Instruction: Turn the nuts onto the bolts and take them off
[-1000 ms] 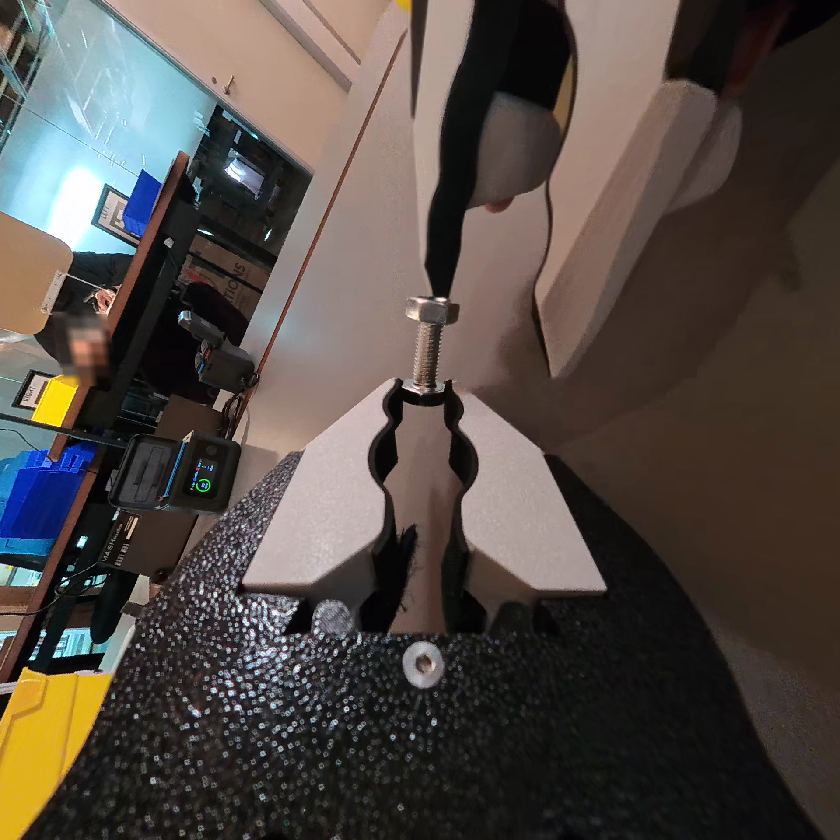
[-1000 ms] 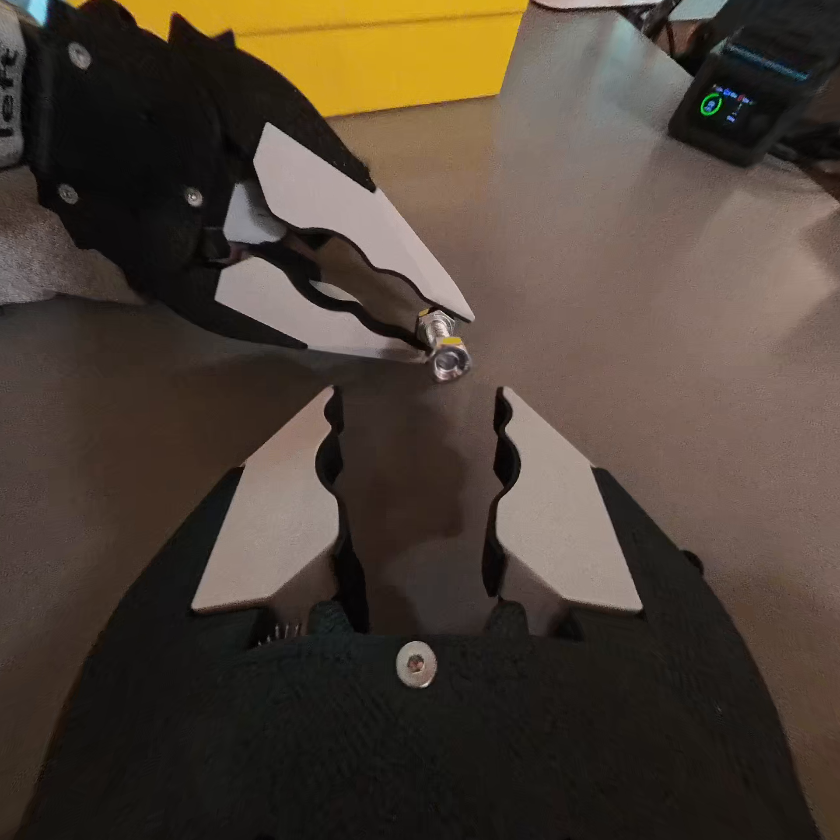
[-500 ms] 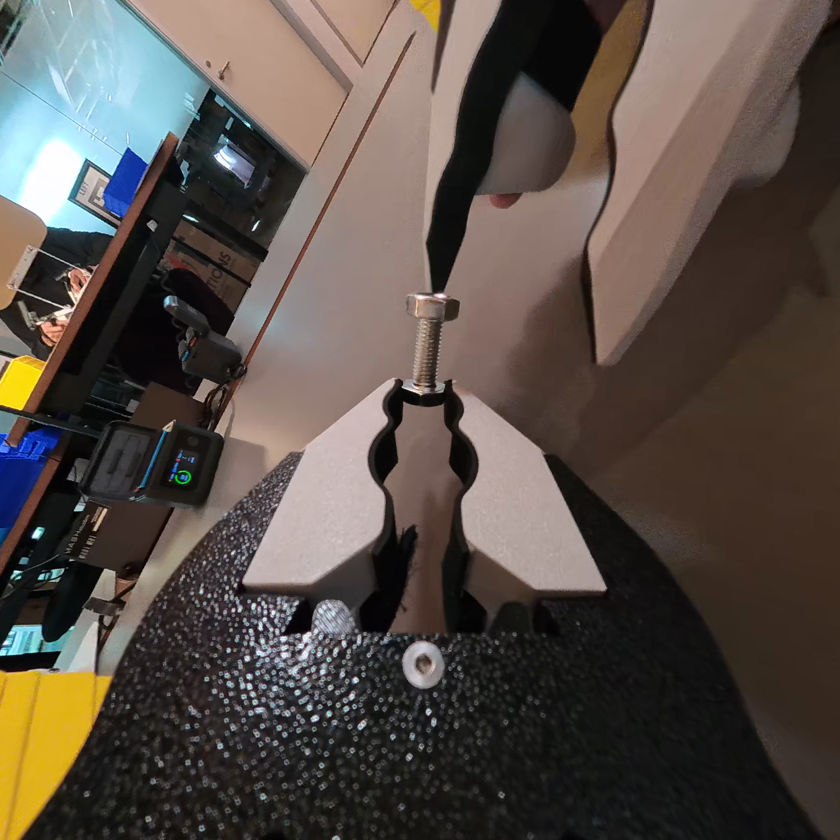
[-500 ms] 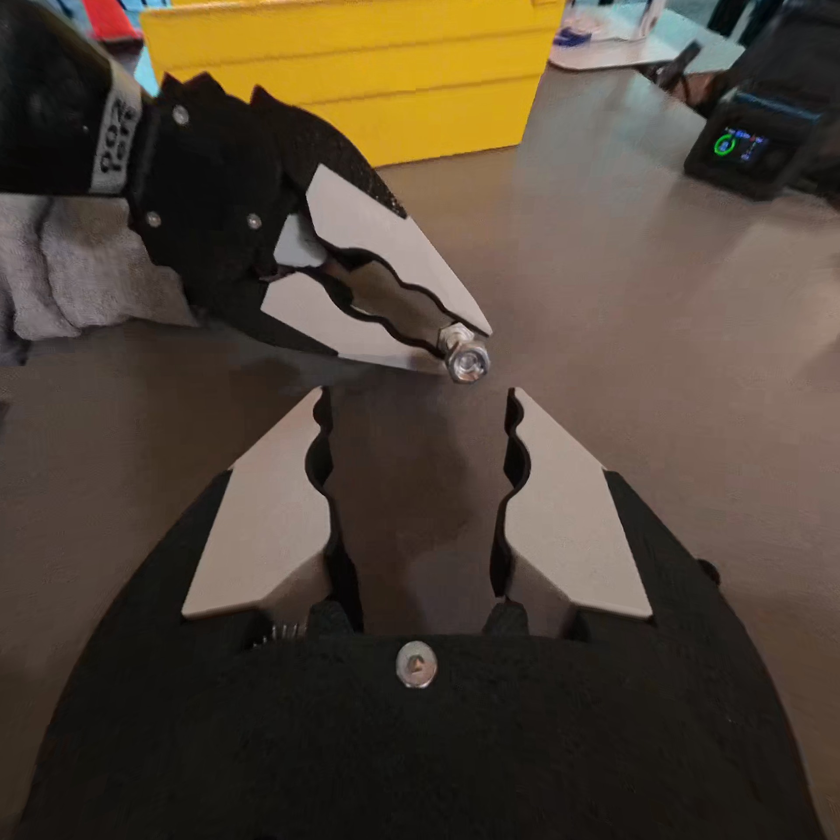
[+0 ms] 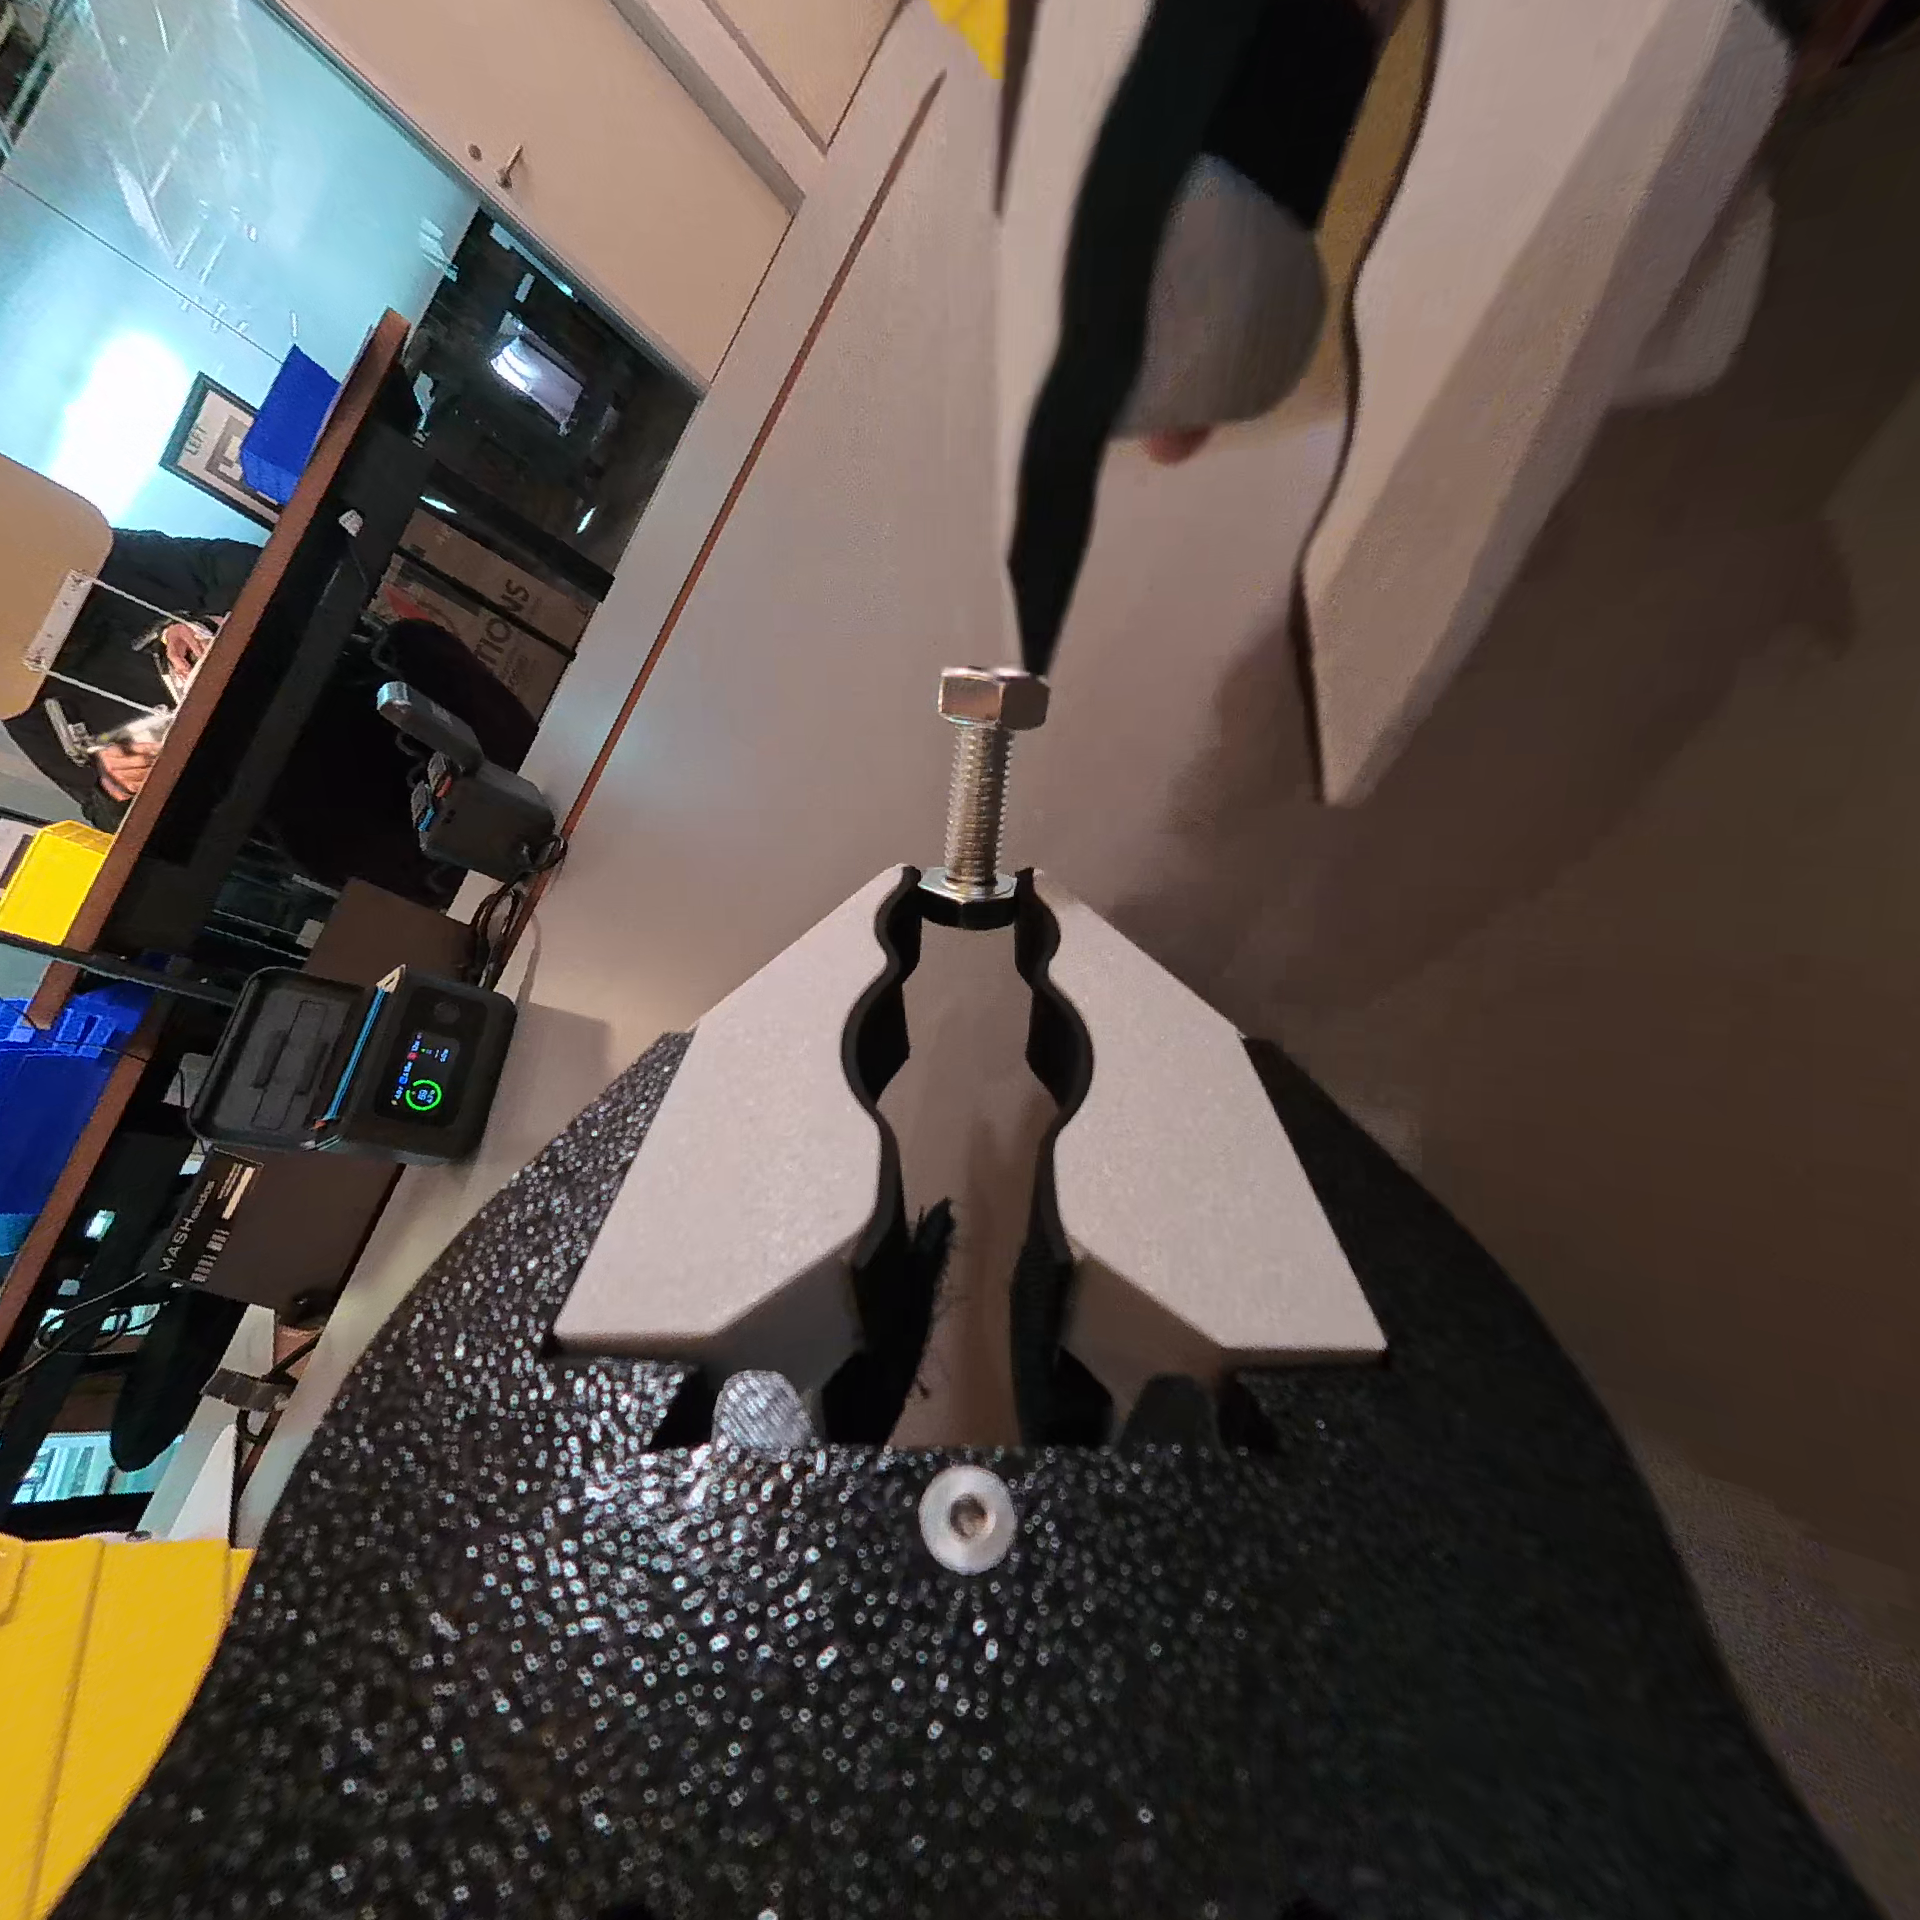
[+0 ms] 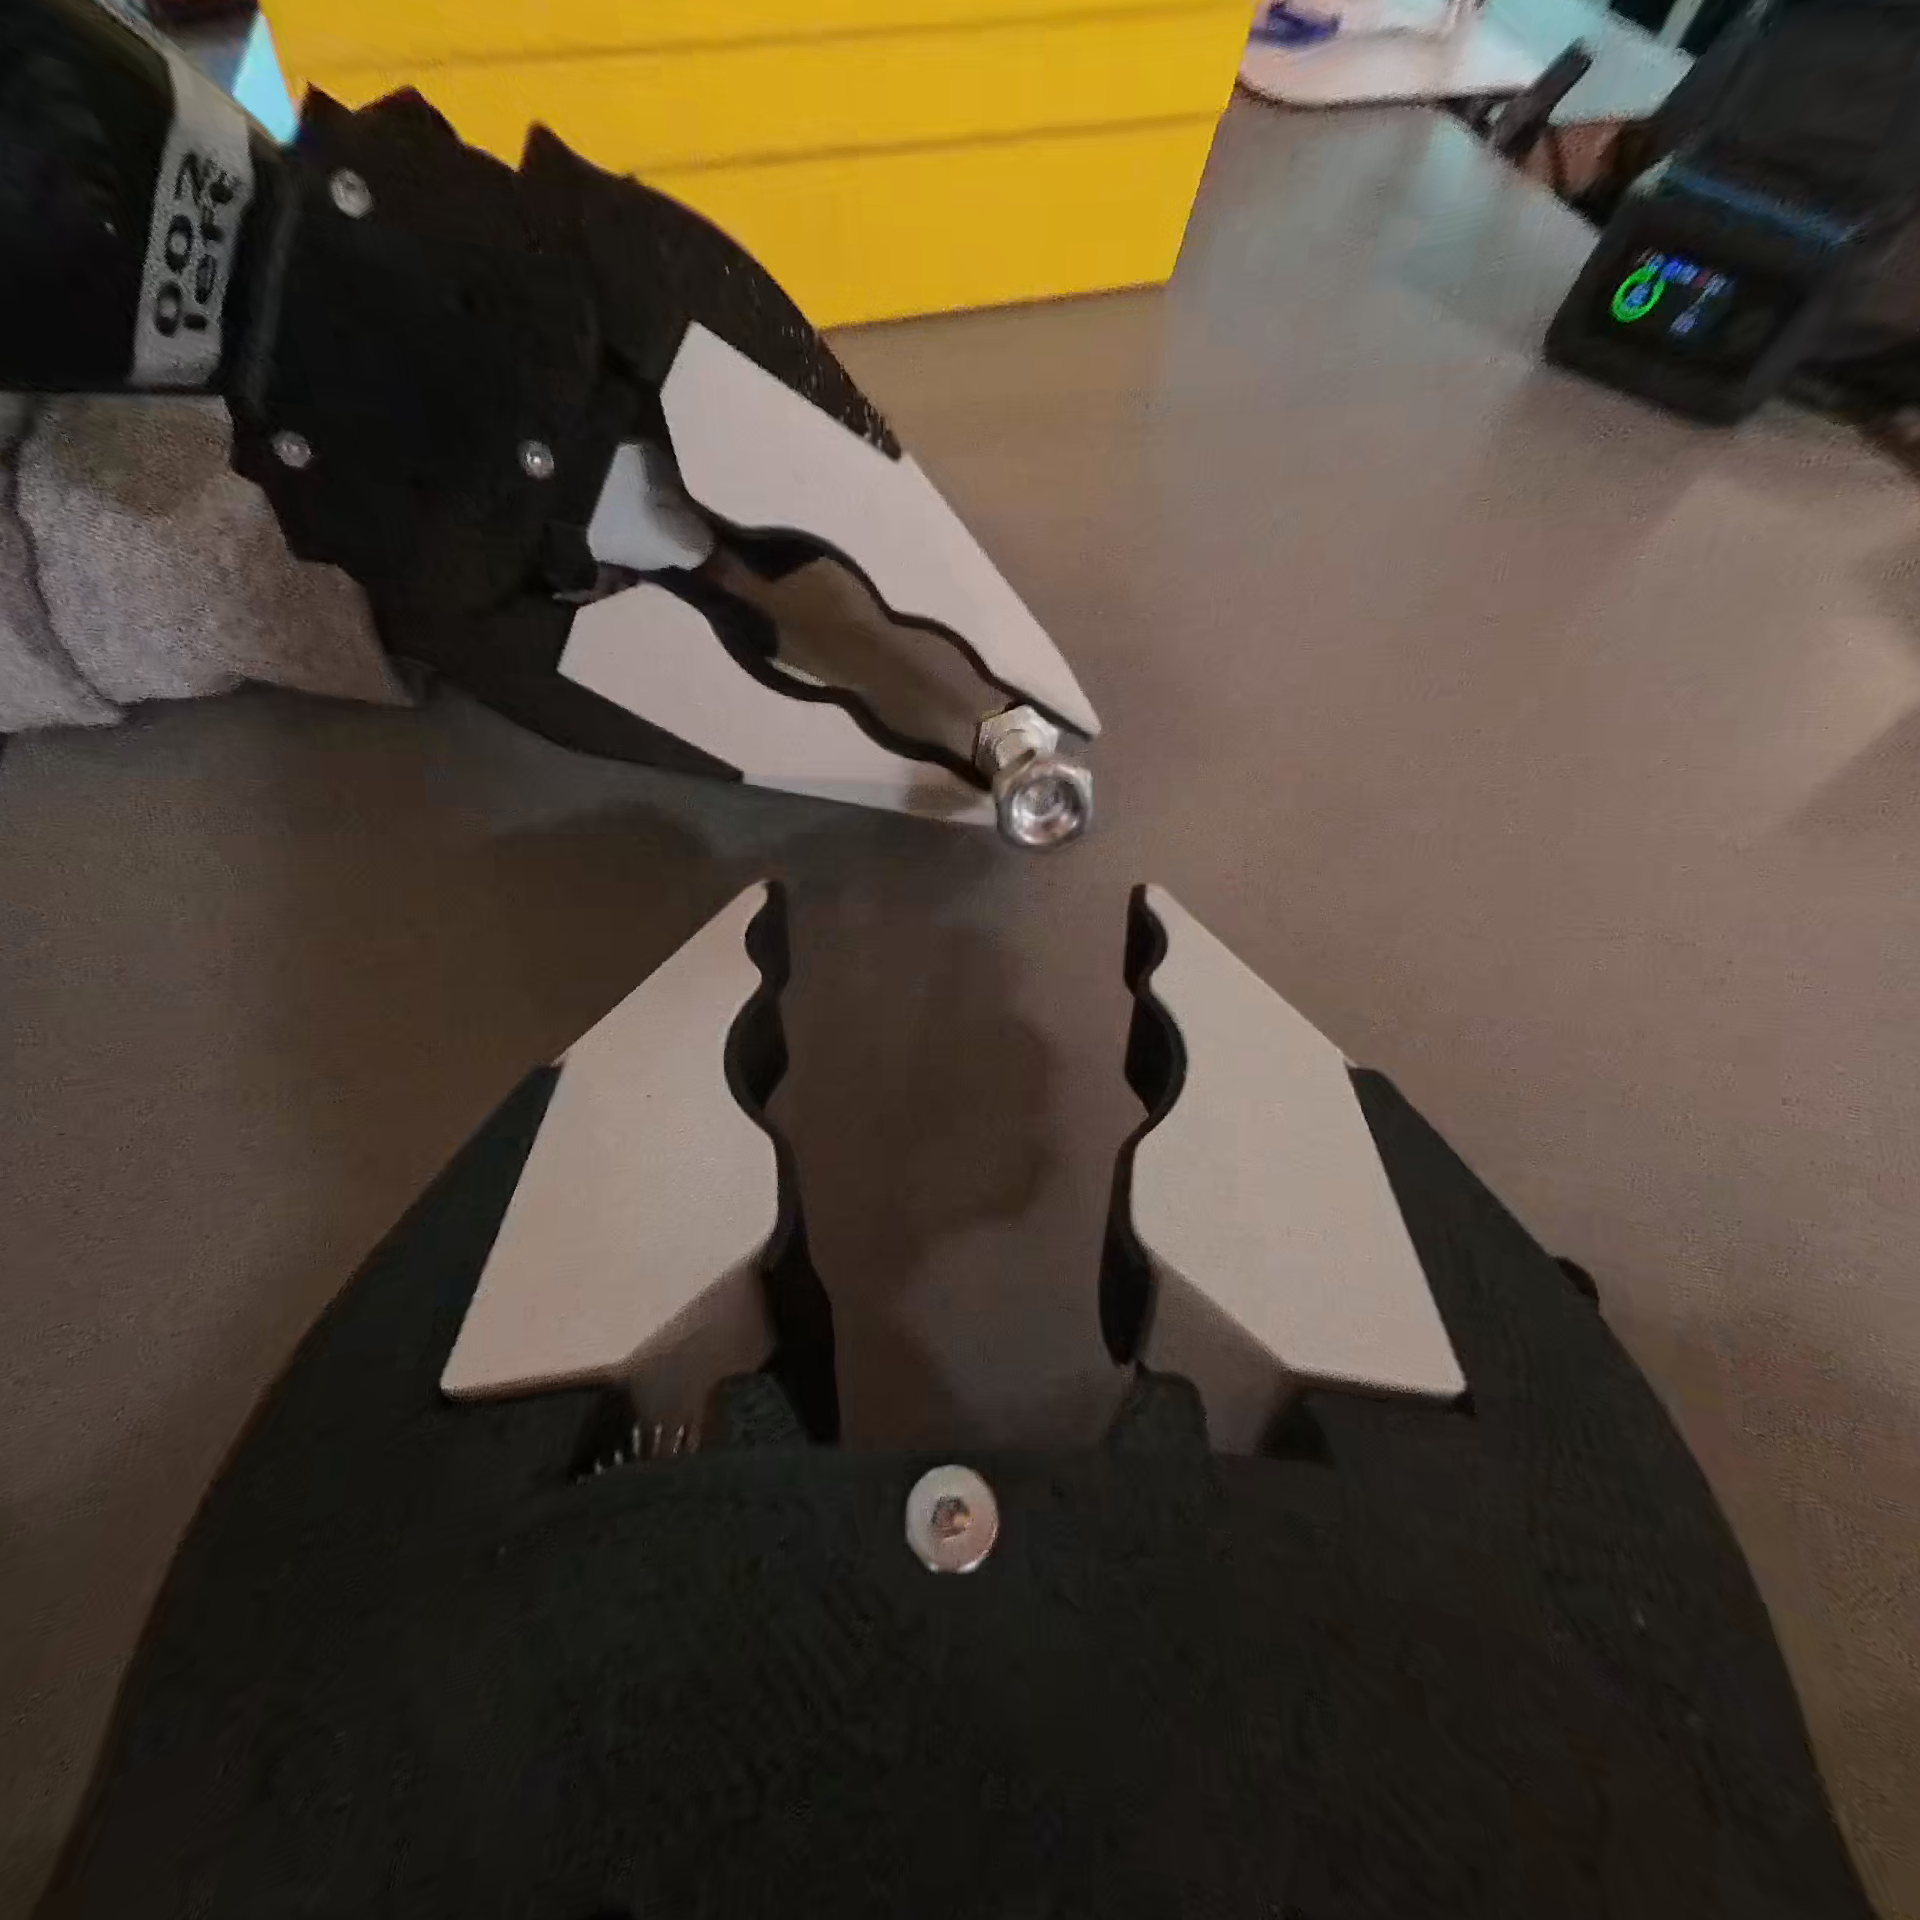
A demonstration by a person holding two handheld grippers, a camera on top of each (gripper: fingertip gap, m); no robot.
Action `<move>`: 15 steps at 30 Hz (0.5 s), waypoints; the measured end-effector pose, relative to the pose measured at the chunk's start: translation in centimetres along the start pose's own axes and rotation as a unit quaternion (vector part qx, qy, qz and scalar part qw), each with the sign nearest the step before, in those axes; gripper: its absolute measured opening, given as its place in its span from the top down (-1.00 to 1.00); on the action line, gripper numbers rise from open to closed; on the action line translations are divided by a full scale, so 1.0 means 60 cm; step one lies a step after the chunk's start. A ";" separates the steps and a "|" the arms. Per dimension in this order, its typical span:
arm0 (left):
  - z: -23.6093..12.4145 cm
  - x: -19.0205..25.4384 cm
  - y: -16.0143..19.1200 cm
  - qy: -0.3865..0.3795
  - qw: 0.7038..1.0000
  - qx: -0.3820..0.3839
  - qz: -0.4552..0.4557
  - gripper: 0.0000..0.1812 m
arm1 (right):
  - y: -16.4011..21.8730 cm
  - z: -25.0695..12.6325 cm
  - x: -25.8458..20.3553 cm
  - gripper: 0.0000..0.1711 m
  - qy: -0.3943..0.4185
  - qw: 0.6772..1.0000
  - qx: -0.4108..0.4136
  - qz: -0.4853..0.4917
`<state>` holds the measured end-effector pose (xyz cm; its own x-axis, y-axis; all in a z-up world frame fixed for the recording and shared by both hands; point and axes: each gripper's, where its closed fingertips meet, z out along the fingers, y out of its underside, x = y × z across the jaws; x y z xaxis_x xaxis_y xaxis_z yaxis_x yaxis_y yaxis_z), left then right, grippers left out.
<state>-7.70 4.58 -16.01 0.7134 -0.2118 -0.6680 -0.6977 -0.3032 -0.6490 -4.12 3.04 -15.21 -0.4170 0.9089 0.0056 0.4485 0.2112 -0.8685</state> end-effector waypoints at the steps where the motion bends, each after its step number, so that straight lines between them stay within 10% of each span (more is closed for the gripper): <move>1: 0.000 0.000 0.000 0.000 1.000 0.000 -0.001 0.82 | 0.005 0.004 -0.007 0.26 -0.017 1.000 -0.006 0.014; 15: 0.000 -0.005 0.007 -0.010 1.000 -0.012 -0.005 0.82 | -0.015 0.014 -0.019 0.21 -0.012 1.000 -0.002 -0.006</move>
<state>-8.21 4.54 -16.05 0.7191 -0.1893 -0.6687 -0.6883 -0.3272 -0.6475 -4.70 1.53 -14.86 -0.4418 0.8971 0.0044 0.4468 0.2243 -0.8660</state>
